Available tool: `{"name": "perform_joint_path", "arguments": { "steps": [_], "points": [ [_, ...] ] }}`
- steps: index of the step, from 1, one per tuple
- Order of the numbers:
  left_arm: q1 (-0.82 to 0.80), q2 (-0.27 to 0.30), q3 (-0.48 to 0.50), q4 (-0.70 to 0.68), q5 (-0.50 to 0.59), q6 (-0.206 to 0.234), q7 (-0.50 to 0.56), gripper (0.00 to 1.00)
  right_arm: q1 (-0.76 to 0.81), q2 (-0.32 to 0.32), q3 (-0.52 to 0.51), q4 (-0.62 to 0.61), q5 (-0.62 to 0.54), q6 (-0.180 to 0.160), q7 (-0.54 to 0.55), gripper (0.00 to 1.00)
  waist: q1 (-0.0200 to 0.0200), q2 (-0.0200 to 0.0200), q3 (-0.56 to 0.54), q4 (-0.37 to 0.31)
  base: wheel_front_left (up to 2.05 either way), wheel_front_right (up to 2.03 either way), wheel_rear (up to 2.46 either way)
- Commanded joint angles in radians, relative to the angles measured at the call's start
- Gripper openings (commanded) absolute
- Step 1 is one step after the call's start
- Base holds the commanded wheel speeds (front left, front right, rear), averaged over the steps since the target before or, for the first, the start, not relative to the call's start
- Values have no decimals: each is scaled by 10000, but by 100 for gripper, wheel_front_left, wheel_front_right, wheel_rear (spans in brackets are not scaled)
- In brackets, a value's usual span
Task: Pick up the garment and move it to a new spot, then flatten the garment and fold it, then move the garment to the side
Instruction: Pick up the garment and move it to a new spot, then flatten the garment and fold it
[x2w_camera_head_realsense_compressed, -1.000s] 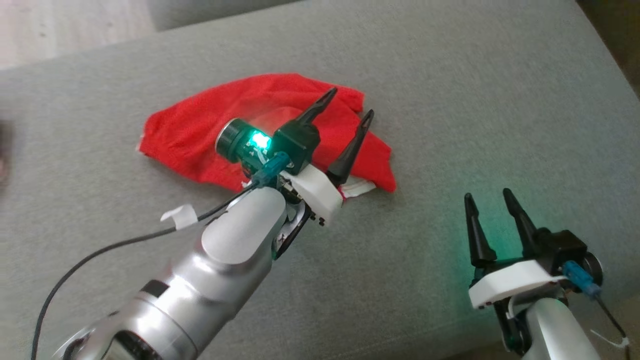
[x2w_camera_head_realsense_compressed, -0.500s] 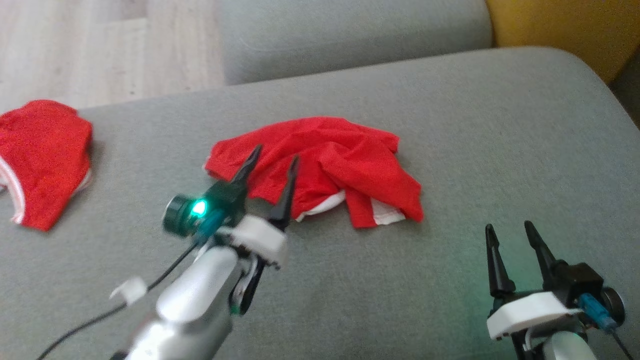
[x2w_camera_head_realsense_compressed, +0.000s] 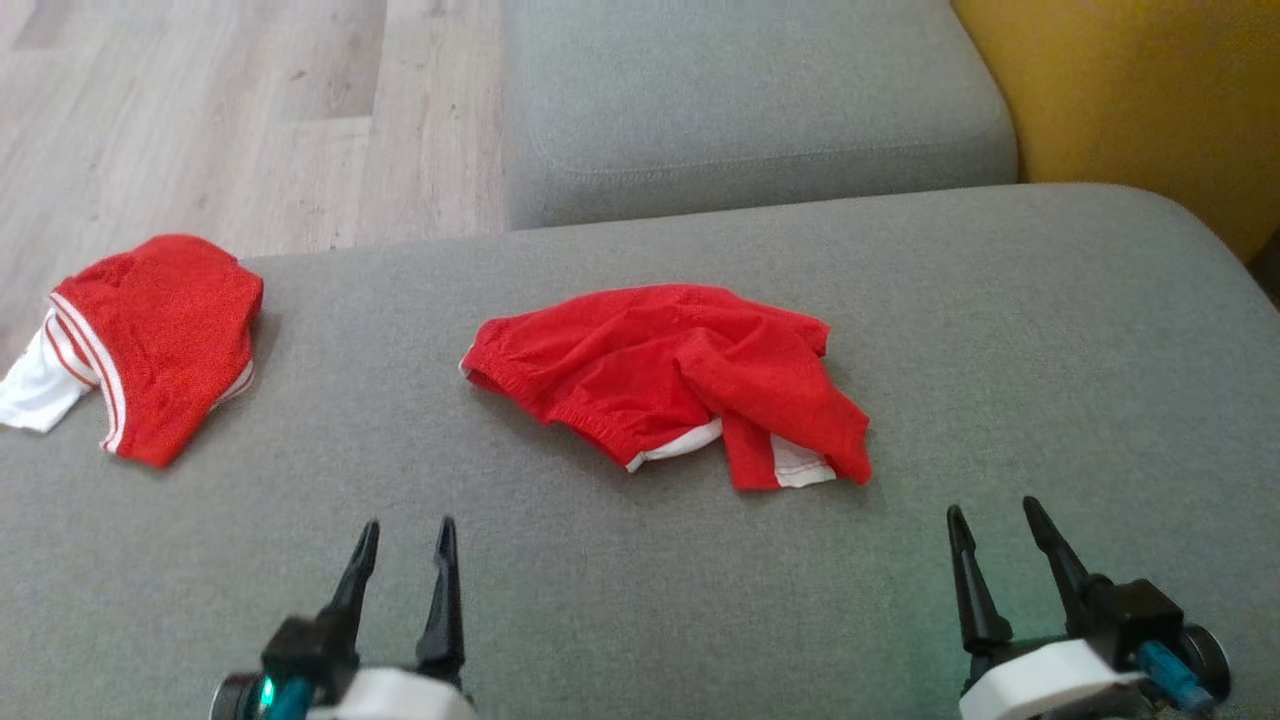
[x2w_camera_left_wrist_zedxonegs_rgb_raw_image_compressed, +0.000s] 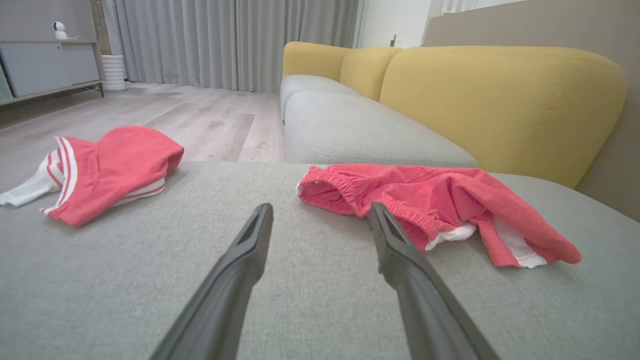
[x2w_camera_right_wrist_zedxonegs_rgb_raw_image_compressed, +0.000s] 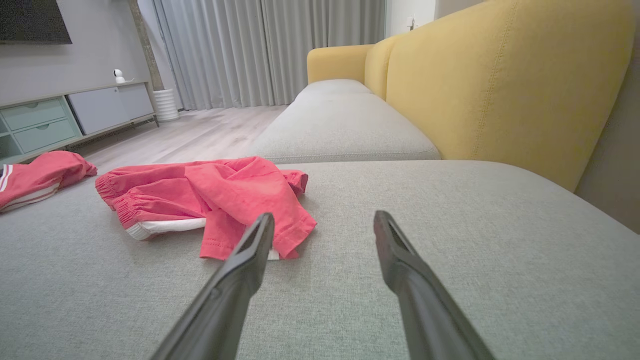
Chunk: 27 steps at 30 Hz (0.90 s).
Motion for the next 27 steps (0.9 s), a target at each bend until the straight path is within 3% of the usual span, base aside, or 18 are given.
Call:
{"name": "perform_joint_path", "arguments": {
  "steps": [1,10,27],
  "points": [
    [-287,177,532,-409,134,21,-96,100,-264,-62,259,-356,90,75,-120,100,2,-1,-21,20,0,0,0],
    [1090,-22,1346,-1086,614,-131,-96,100,-139,-62,385,-293,261,75,-120,100,2,-1,-136,110,0,0,0],
    [1359,-385,1710,-771,929,-588,-97,100,-79,-62,575,26,309,75,-120,100,2,-1,-251,174,0,0,0]
  ]
}}
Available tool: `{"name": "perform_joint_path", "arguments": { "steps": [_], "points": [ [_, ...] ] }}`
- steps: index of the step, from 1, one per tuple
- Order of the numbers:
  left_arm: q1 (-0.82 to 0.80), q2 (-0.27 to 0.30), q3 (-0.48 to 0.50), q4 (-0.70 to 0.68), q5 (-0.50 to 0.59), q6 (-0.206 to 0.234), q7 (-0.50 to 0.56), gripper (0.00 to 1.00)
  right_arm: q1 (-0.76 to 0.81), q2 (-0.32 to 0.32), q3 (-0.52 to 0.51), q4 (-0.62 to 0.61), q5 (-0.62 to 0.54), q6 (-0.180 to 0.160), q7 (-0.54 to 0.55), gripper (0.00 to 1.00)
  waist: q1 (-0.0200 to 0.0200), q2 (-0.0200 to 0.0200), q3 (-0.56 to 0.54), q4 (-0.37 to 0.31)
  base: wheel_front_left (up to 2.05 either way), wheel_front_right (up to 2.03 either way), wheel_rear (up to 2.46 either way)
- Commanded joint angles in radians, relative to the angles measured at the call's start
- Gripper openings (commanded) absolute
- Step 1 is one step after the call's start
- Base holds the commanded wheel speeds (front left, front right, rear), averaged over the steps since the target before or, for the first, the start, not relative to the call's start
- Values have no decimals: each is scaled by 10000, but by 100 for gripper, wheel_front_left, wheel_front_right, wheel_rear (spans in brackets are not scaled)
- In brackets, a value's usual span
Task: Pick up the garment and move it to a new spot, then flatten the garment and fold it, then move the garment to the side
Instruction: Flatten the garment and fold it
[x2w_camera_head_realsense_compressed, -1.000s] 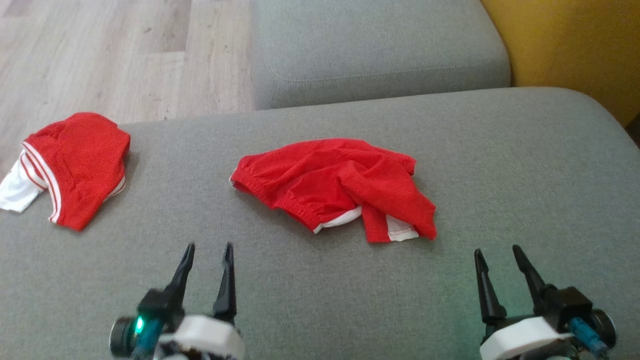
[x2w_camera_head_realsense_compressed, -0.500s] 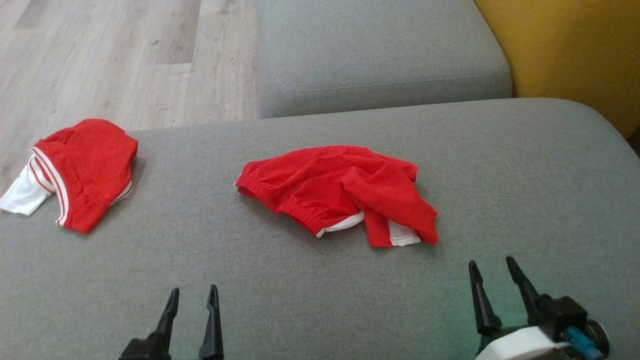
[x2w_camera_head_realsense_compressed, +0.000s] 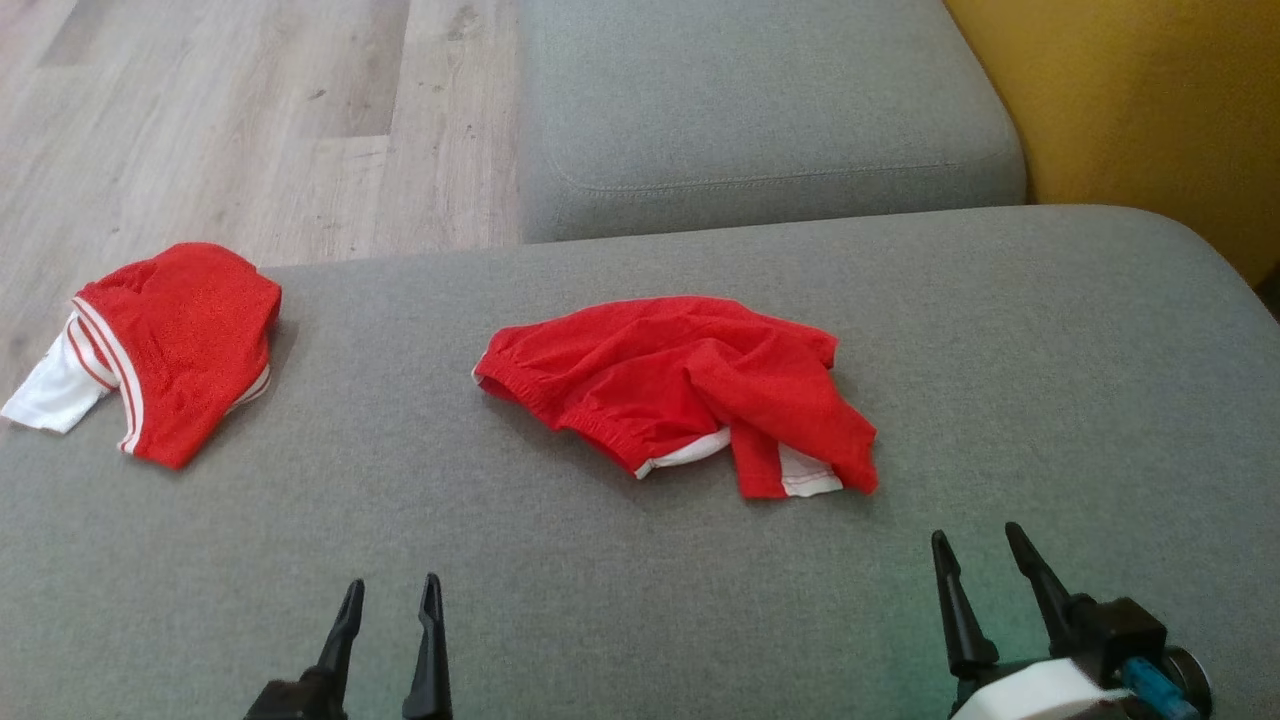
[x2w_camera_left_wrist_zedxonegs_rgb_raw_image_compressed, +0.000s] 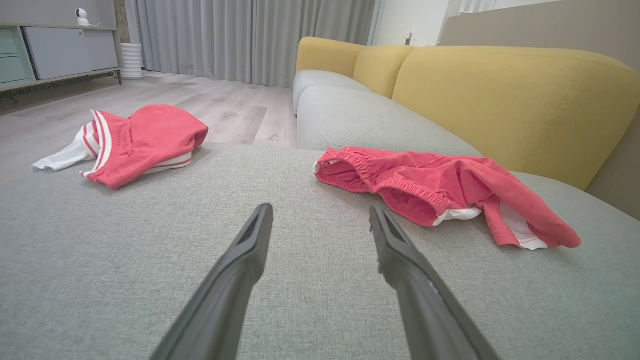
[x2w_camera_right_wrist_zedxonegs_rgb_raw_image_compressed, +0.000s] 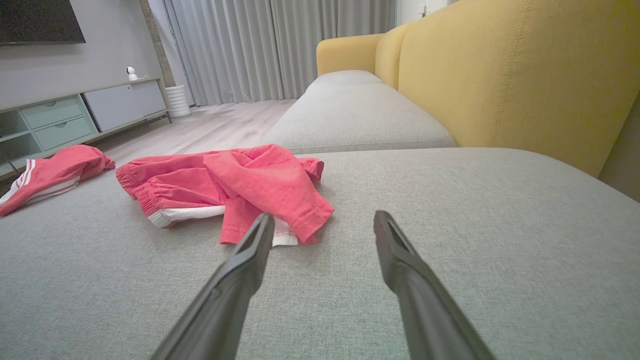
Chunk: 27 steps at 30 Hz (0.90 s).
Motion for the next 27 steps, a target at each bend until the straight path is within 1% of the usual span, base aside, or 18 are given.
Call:
{"name": "perform_joint_path", "arguments": {
  "steps": [1,12,15,18,22,27],
  "points": [
    [-273,7,483,-222,136,-14,-97,100,-258,-62,280,-286,-13,75,-120,100,0,-1,6,9,0,0,0],
    [-293,-88,556,-155,270,-145,-97,100,-273,-62,312,-317,-48,75,-120,100,0,-1,146,-60,0,0,0],
    [-398,-129,500,-109,332,-251,-97,100,-338,-62,354,-368,-69,75,-120,100,0,-1,304,-168,0,0,0],
    [-704,-187,279,-24,436,-417,-67,100,-453,-62,411,-416,-130,75,-120,100,0,-1,550,-358,0,0,0],
    [-1511,-361,-112,247,647,-707,24,100,-693,-62,511,-455,-256,75,-120,100,0,-1,994,-746,0,0,0],
    [-2783,-764,-538,1220,761,-1176,144,100,-1061,-62,650,-536,-362,75,-118,100,0,-1,1768,-1362,0,0,0]
  ]
}}
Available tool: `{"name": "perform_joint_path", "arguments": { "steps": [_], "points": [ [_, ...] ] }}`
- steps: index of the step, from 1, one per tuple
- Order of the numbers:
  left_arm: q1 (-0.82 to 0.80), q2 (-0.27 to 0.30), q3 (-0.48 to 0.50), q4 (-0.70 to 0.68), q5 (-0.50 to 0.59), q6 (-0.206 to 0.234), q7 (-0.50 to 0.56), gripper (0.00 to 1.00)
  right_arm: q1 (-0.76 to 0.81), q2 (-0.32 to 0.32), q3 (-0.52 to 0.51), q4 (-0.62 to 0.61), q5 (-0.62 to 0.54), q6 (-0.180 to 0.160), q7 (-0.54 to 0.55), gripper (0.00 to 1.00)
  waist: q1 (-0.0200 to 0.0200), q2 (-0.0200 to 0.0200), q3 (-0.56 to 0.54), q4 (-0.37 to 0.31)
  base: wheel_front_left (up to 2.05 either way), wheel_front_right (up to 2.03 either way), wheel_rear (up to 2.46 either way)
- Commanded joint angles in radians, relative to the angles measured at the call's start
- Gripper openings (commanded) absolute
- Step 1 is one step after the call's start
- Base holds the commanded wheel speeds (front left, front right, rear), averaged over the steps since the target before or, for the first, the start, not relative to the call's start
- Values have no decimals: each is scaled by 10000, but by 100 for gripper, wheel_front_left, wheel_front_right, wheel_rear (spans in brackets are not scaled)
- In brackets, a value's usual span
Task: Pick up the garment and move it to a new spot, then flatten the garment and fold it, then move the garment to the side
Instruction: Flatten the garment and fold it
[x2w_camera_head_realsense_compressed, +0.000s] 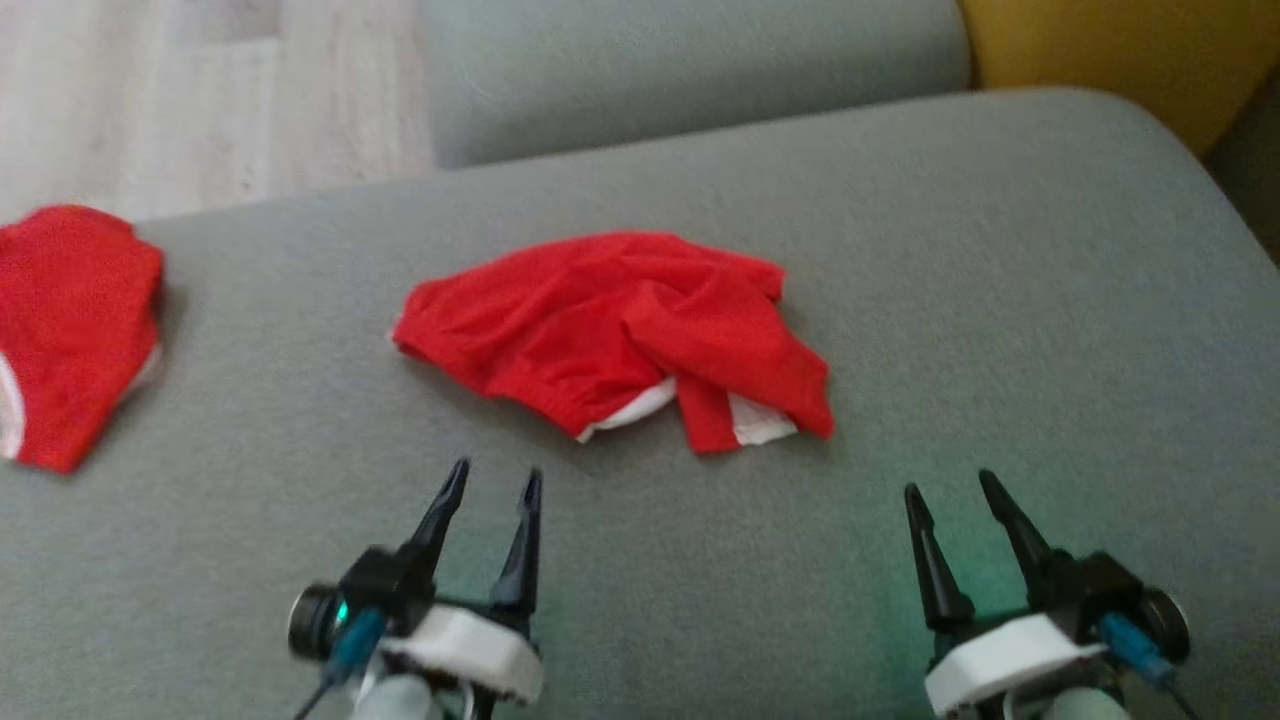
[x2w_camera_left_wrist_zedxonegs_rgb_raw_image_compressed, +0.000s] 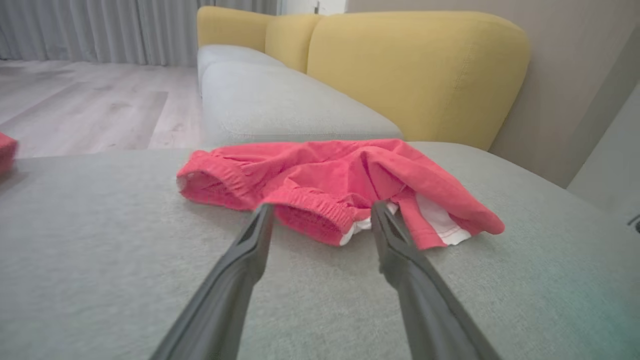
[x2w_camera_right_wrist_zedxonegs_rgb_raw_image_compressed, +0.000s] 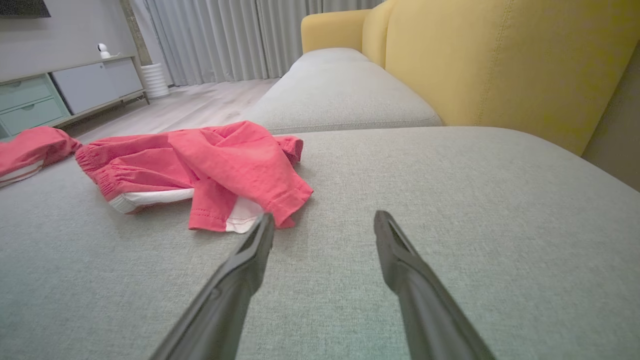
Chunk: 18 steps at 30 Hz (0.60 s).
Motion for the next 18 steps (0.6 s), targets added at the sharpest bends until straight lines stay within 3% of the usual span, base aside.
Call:
{"name": "perform_joint_path", "arguments": {
  "steps": [1,9,18],
  "points": [
    [-568,-28,226,-67,79,-43,11,100,-532,-60,277,-338,-90,75,-118,100,-2,-1,526,-464,0,0,0],
    [-2131,-340,323,1819,-96,-429,-94,100,-1029,-60,225,-462,-55,75,-119,100,-2,-1,1570,-1353,0,0,0],
    [-3127,-491,554,3121,-182,-627,-217,100,-1252,-60,217,-534,129,75,-119,100,-2,-1,2014,-1678,0,0,0]
  ]
}}
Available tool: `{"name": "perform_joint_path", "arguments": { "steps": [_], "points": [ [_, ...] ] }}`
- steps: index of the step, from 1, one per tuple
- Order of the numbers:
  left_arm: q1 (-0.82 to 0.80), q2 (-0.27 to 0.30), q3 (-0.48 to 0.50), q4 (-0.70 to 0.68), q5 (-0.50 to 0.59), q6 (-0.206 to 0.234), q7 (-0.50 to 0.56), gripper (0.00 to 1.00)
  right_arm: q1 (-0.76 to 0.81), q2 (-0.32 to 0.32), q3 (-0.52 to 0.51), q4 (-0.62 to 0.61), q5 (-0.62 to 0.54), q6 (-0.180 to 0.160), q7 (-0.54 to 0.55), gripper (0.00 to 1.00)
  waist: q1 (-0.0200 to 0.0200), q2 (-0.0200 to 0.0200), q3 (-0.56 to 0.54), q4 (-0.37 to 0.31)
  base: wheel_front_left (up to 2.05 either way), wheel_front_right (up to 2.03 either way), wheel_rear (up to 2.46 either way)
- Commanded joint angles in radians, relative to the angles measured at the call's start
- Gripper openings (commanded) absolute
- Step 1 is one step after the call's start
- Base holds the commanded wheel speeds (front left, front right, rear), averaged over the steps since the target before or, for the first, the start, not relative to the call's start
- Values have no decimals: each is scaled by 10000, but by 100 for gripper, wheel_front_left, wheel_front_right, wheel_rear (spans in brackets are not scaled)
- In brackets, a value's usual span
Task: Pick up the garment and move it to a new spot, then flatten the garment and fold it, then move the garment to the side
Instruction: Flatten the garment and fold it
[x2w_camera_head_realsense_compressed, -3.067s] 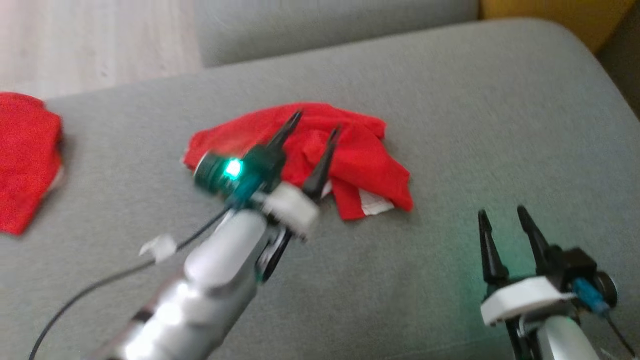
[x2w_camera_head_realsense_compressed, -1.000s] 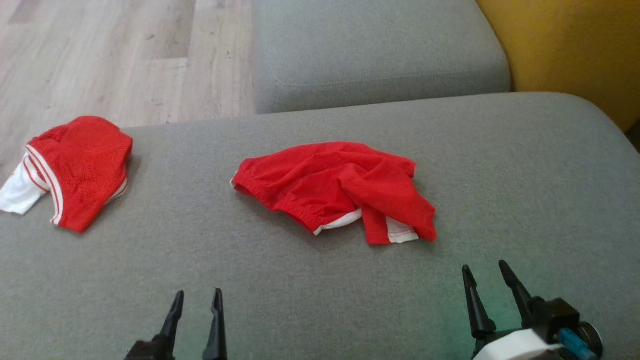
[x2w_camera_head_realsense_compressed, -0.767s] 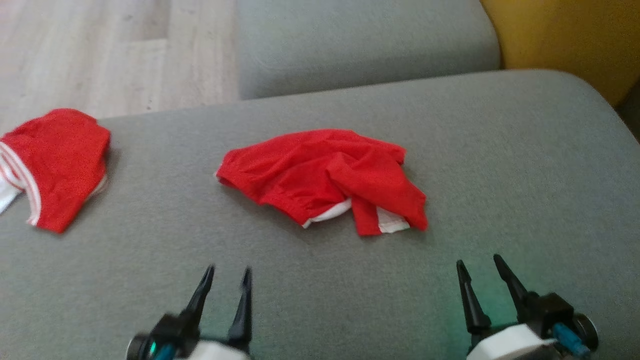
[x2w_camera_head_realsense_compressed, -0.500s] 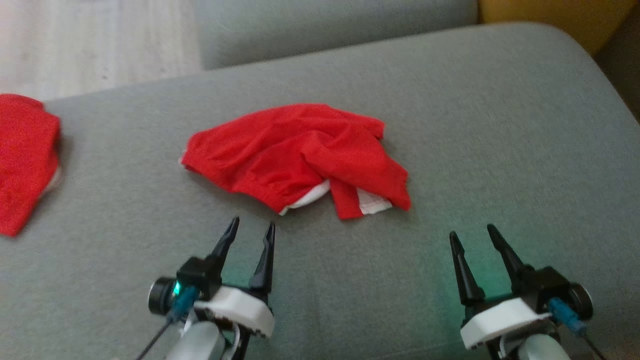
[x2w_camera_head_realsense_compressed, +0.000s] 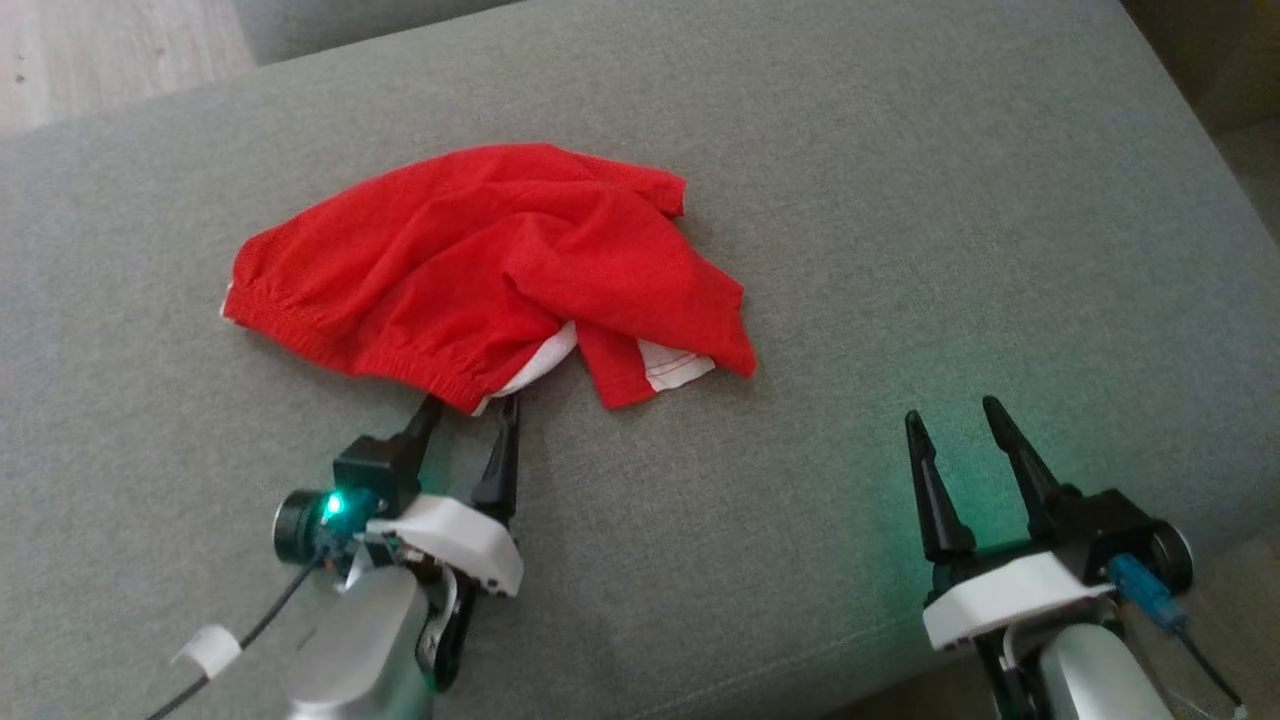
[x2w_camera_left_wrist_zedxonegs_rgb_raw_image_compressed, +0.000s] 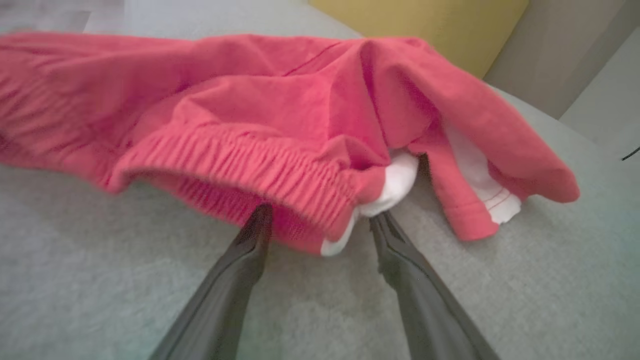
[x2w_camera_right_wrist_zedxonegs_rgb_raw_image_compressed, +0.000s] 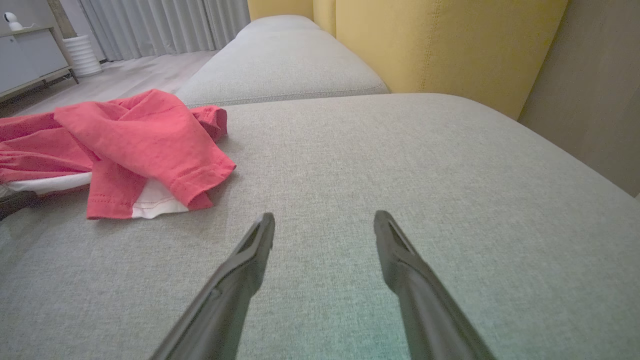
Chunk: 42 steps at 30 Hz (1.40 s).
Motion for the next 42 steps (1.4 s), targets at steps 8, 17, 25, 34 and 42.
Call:
{"name": "perform_joint_path", "arguments": {
  "steps": [8,17,25,34,42],
  "points": [
    [-366,-112,689,-1471,614,21,-171,0,-276,-60,-9,-256,60,75,-118,100,-2,0,-218,311,0,0,0],
    [502,108,1113,-3579,1380,82,-172,0,-81,-60,-24,-103,150,75,-118,100,-2,0,-1049,1172,0,0,0],
    [1252,1060,1608,-5326,1576,245,86,0,198,-60,-7,65,295,75,-118,100,-2,0,-1722,1604,0,0,0],
    [2783,2116,2347,-5007,929,399,1134,0,253,-60,-148,88,275,75,-118,100,-2,0,-1614,1505,0,0,0],
    [3001,1735,2755,-2885,150,334,570,0,125,-60,-168,111,155,75,-118,100,-2,0,-1313,1305,0,0,0]
  ]
}}
